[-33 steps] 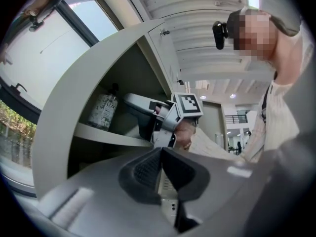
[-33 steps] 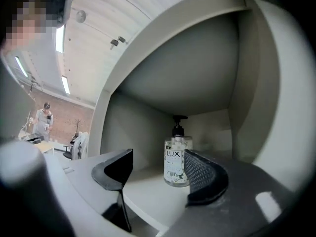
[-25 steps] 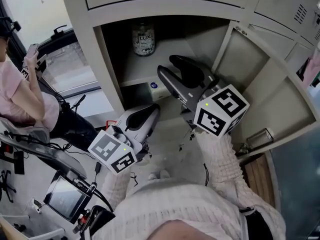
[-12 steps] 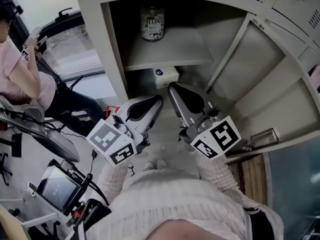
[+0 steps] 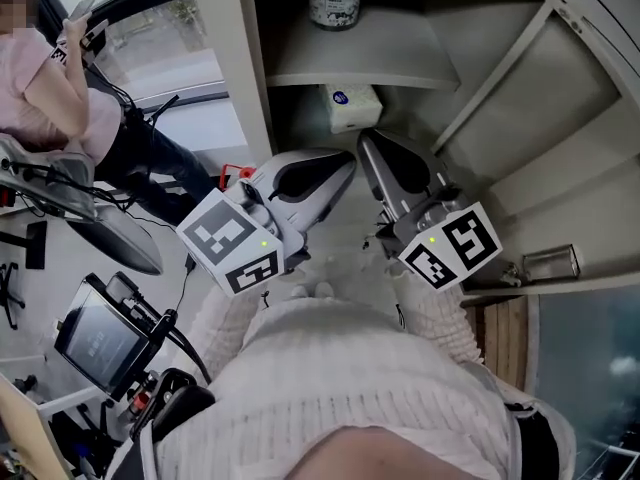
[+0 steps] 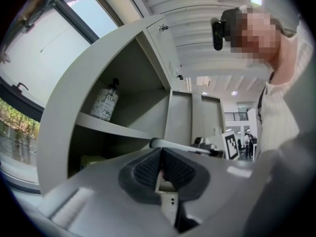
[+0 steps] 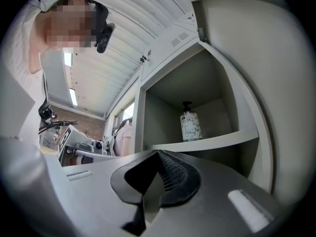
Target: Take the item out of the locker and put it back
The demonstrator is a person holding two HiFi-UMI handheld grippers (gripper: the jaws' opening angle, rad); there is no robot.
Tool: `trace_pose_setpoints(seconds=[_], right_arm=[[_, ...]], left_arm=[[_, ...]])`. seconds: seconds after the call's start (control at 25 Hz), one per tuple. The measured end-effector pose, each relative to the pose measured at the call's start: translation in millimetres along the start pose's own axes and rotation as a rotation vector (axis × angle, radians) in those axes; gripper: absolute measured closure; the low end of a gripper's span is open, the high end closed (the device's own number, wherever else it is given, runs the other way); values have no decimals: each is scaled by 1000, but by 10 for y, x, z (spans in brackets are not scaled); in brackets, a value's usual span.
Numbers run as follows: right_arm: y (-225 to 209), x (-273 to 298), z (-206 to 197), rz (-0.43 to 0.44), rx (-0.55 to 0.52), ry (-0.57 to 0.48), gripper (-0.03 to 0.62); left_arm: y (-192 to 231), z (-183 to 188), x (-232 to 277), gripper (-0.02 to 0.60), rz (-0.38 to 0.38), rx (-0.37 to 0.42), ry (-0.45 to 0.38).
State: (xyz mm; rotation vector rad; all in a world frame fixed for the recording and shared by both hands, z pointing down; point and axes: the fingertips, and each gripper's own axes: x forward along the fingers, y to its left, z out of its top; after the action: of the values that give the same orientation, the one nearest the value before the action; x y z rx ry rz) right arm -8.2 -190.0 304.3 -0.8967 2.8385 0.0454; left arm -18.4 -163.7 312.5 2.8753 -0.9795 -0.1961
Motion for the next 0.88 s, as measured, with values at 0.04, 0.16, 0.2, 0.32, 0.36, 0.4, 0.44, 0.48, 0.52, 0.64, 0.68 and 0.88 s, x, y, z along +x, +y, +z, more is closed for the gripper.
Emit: trace_pose_setpoints(seconds=[0.04,0.16,0.2,0.32,0.36,0.4,0.44,0.48,0.52,0.64,0.68,0.88], right_arm=[[3,13,-15,4,-4,8,594],[8,42,-37,11,-7,16,594],[9,48,-48,11,-6,19,594],[12,65,-81,6,-10,32,594],[12,68,-81,4,-13,34,595],[11,69,-75,1,-15,34,595],[7,69,-68,-4,-15,33,595],[3,68,-64,-8,-15,33,595],[-4,68,-68,-10,-14,34,595],[-46,72,-115,-13,-7,48,595],[-60,72,-135,-15,-6,53,595],[-69,95,-191,-14,-15,73,595]], left_arm=[[8,1,8,574,2,1,2],[30,20,28,574,2,5,0],[32,23,25,574,2,5,-4],[34,13,-6,574,5,-3,-14],[33,11,-16,574,5,-3,-16],[33,11,-25,574,5,-4,-17],[34,14,-32,574,4,-5,-20],[39,19,-37,574,3,-9,-24],[46,24,-37,574,1,-16,-30],[76,12,-13,574,1,-32,-36],[82,0,-4,574,2,-30,-33],[93,-48,-33,574,-3,-36,-27]])
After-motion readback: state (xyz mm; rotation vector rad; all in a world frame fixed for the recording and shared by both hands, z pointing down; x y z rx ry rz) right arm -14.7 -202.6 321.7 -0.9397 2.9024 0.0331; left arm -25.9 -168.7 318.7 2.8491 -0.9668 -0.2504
